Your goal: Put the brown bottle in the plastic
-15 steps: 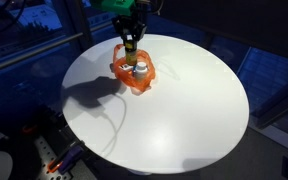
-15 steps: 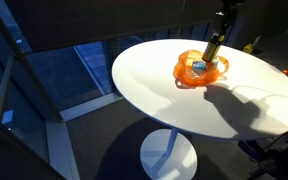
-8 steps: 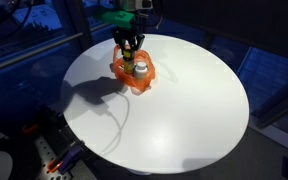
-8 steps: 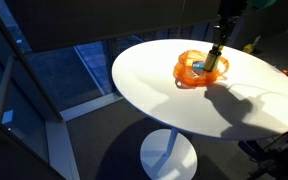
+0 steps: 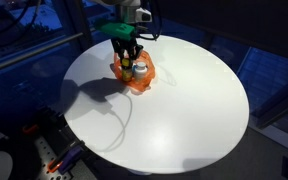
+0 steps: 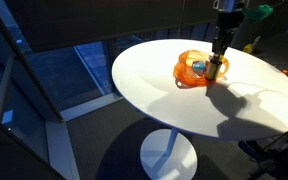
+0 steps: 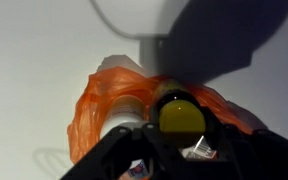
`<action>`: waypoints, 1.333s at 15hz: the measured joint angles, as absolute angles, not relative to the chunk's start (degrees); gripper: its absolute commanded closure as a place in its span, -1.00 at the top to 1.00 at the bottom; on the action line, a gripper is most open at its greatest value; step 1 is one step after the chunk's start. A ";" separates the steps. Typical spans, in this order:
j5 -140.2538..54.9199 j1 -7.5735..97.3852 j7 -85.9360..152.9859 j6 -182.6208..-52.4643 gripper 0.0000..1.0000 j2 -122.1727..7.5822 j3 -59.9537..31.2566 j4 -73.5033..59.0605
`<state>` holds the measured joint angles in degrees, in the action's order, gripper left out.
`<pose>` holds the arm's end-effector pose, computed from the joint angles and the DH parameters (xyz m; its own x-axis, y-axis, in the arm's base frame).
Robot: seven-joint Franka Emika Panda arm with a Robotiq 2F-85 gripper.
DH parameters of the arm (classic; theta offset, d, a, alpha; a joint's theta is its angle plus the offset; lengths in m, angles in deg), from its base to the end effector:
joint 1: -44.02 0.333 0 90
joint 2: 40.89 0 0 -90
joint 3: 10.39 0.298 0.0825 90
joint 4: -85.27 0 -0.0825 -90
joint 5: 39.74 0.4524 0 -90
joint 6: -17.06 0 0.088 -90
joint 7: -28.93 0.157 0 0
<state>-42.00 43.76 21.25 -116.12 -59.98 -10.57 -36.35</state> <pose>0.5924 -0.0068 0.1226 0.9792 0.1528 -0.1337 0.1553 -0.9878 0.0082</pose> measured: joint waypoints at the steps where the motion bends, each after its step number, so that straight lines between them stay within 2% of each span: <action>1: -42.00 43.75 21.25 -116.12 -0.61 -60.32 -10.60 -36.34; 20: -42.00 43.77 21.27 -119.44 -0.61 -66.51 -10.76 -28.78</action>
